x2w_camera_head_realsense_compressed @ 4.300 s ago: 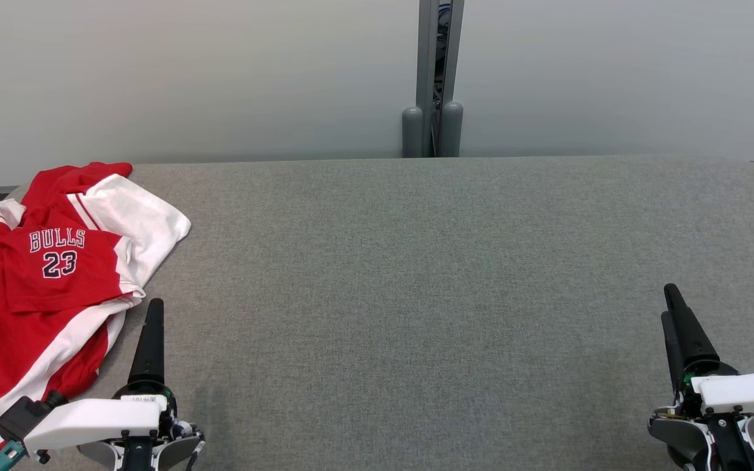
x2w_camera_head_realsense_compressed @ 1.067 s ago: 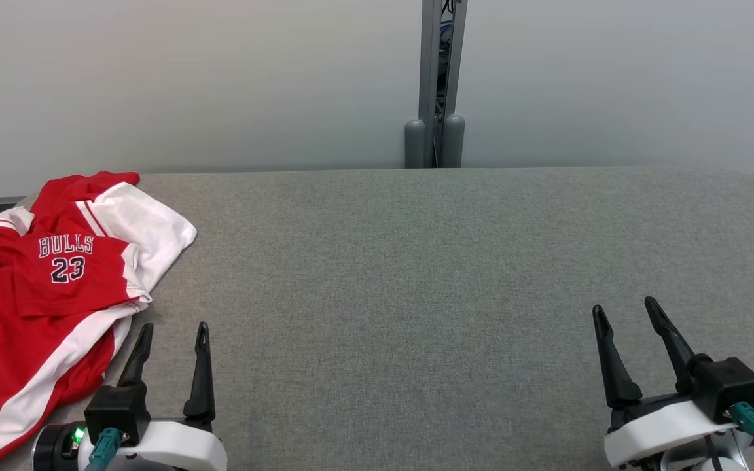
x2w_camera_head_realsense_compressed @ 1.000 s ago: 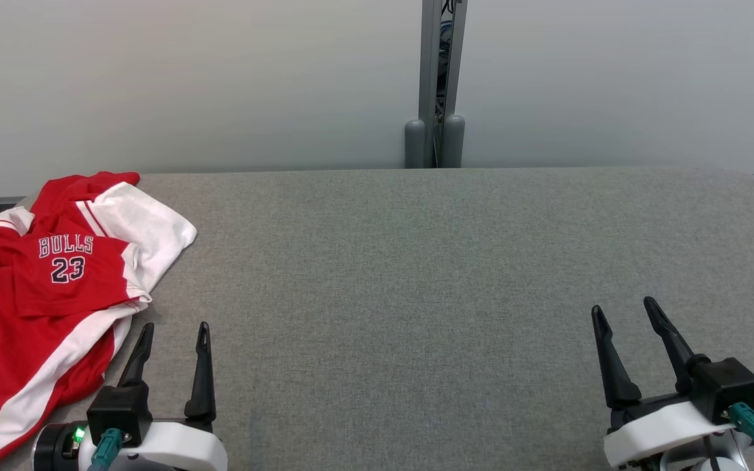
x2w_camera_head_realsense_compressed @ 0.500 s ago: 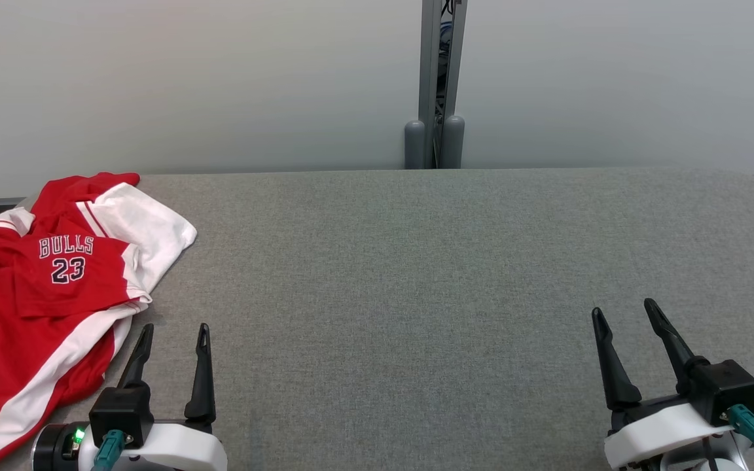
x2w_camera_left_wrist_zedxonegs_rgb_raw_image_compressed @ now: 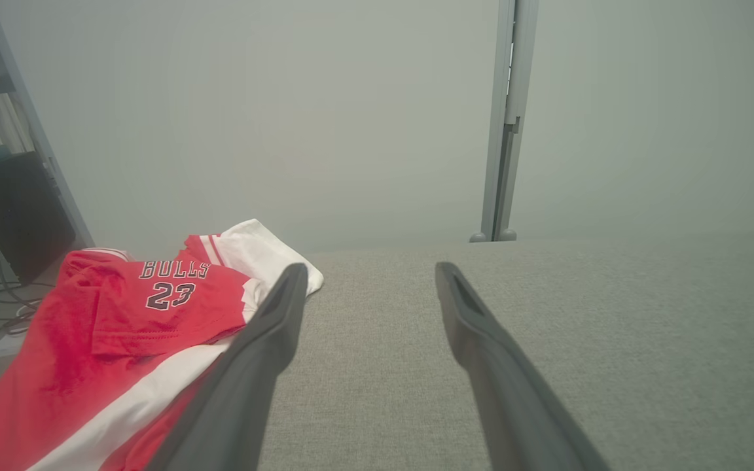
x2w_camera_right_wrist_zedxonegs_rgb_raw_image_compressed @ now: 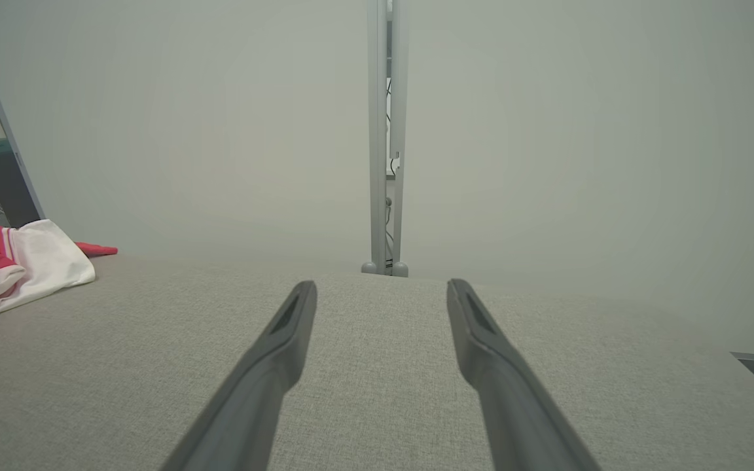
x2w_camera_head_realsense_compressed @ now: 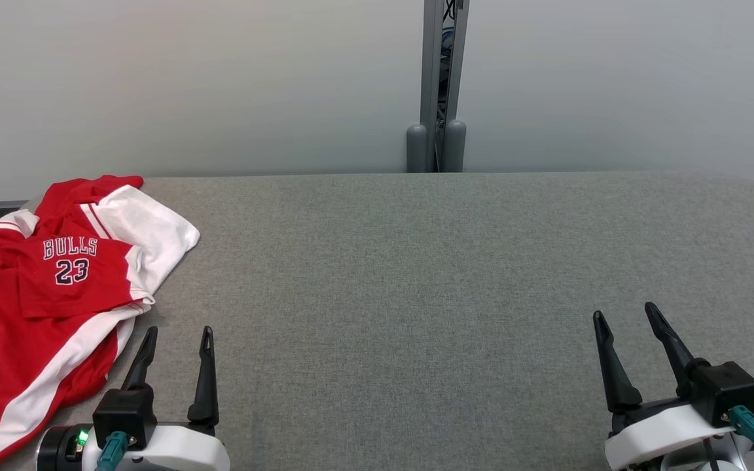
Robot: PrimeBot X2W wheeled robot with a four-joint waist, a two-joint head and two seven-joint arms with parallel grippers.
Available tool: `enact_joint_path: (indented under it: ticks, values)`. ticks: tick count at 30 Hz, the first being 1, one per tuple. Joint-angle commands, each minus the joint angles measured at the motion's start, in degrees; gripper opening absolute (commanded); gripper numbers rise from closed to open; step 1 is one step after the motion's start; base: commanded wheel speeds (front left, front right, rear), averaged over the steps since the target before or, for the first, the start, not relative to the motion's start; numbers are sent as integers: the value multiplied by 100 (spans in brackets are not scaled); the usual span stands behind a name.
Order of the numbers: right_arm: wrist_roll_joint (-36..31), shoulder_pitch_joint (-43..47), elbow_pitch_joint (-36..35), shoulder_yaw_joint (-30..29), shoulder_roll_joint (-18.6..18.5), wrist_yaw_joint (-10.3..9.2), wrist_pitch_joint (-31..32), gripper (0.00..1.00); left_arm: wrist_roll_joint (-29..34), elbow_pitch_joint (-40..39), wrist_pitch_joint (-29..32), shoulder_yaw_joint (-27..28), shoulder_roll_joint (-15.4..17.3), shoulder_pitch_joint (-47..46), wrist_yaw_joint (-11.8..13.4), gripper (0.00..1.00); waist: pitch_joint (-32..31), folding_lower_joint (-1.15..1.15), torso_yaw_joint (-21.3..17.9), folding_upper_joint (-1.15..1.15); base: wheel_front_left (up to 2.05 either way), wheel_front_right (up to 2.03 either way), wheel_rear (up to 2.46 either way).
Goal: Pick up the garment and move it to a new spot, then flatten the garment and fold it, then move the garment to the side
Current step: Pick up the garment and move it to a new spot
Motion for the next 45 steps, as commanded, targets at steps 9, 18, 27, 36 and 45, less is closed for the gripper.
enact_joint_path:
  ticks: [9,18,27,36,45]
  values:
    - [56,67,48,-16,-47,8,-34,100,-44,56,-28,-26,63,56,39,100,-55,0,27,0,0,0,0]
    - [54,93,32,-14,-47,8,-34,100,-89,78,-28,-50,93,47,35,100,-81,0,122,0,0,0,0]
    - [54,144,-45,16,-43,8,-34,100,-131,72,2,-54,132,20,84,100,-71,0,828,0,0,0,0]
    - [67,121,-106,49,-44,5,-33,100,-185,30,48,-70,191,38,104,100,18,0,1713,0,0,0,0]
    - [54,50,-95,69,-44,4,-33,100,-255,33,93,-85,229,52,111,100,94,0,2290,0,0,0,0]
